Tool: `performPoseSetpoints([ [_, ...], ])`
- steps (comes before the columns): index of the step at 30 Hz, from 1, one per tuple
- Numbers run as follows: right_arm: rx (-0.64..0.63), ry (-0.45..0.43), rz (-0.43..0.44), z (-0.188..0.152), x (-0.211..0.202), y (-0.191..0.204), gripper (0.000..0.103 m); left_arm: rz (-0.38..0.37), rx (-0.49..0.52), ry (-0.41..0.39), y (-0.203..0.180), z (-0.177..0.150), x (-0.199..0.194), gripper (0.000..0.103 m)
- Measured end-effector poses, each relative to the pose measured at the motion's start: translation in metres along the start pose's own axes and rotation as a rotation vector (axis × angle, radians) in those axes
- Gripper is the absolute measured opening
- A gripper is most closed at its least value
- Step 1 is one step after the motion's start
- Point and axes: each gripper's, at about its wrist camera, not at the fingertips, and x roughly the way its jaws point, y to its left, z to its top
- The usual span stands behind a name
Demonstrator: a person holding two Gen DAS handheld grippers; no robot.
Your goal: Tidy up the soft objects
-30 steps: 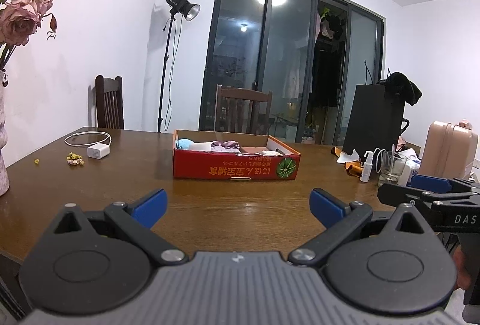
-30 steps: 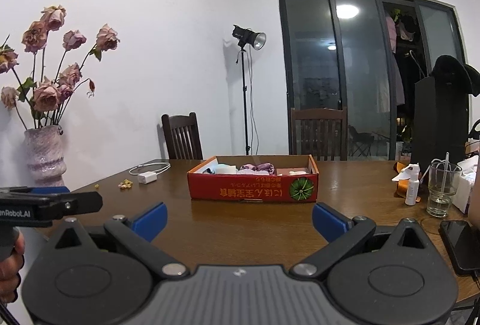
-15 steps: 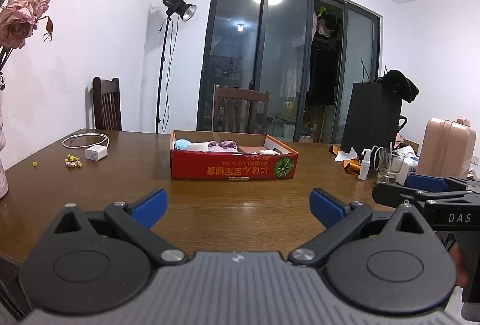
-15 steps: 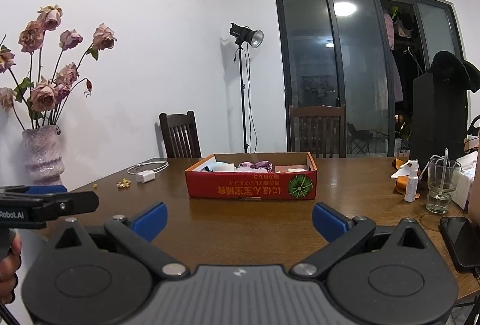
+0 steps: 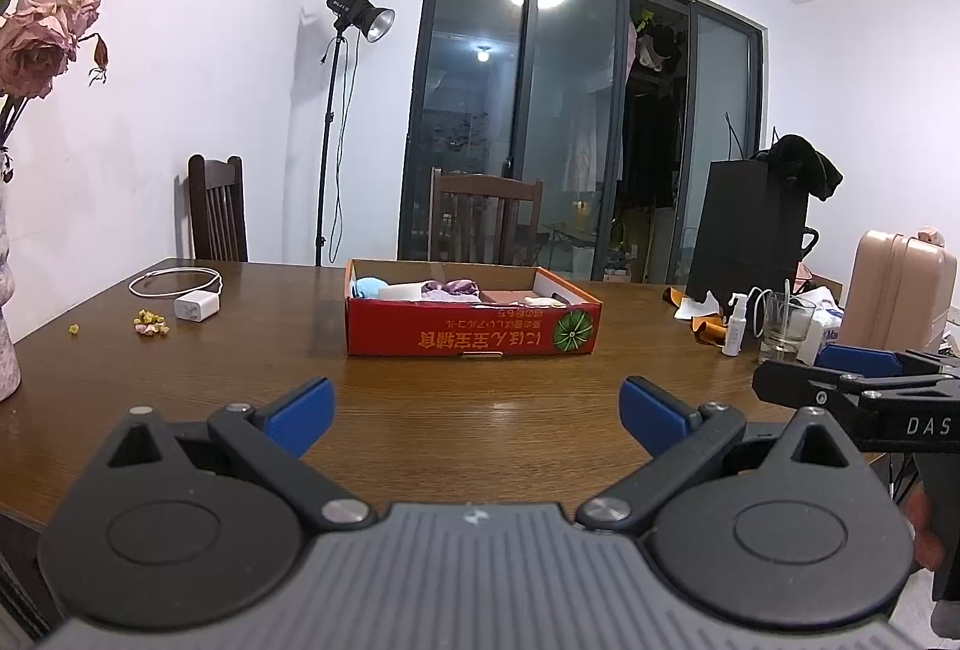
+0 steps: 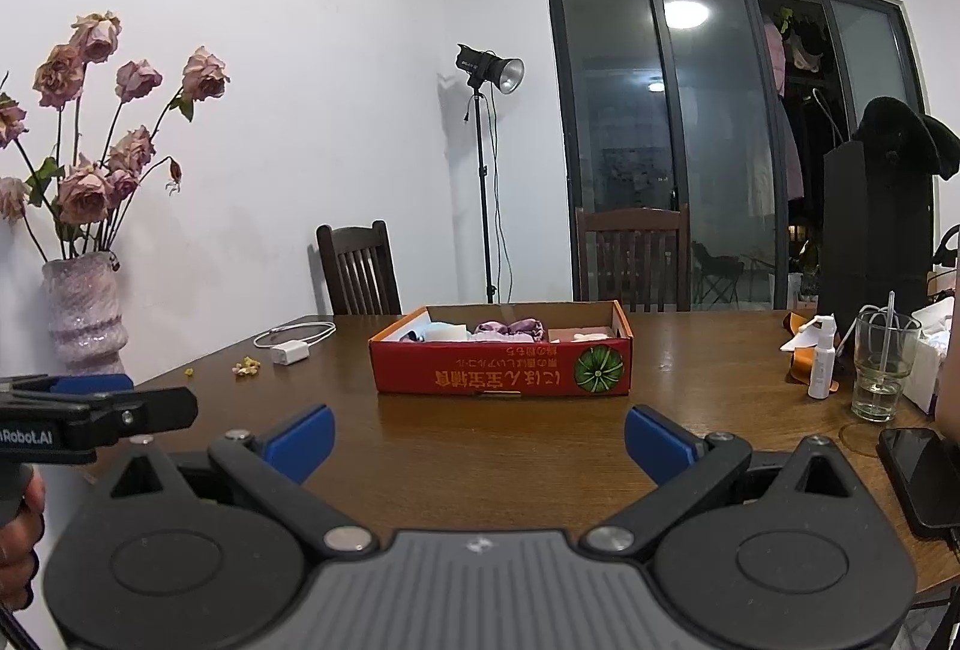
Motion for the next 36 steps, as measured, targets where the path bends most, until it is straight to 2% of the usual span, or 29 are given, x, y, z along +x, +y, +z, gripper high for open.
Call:
performPoseSetpoints([
  [36,0.006,0.011,-0.007,-0.0018,0.0013,0.0009,0.103,0.005,0.007,0.002,0.0023,-0.0012,0.0012,0.103],
])
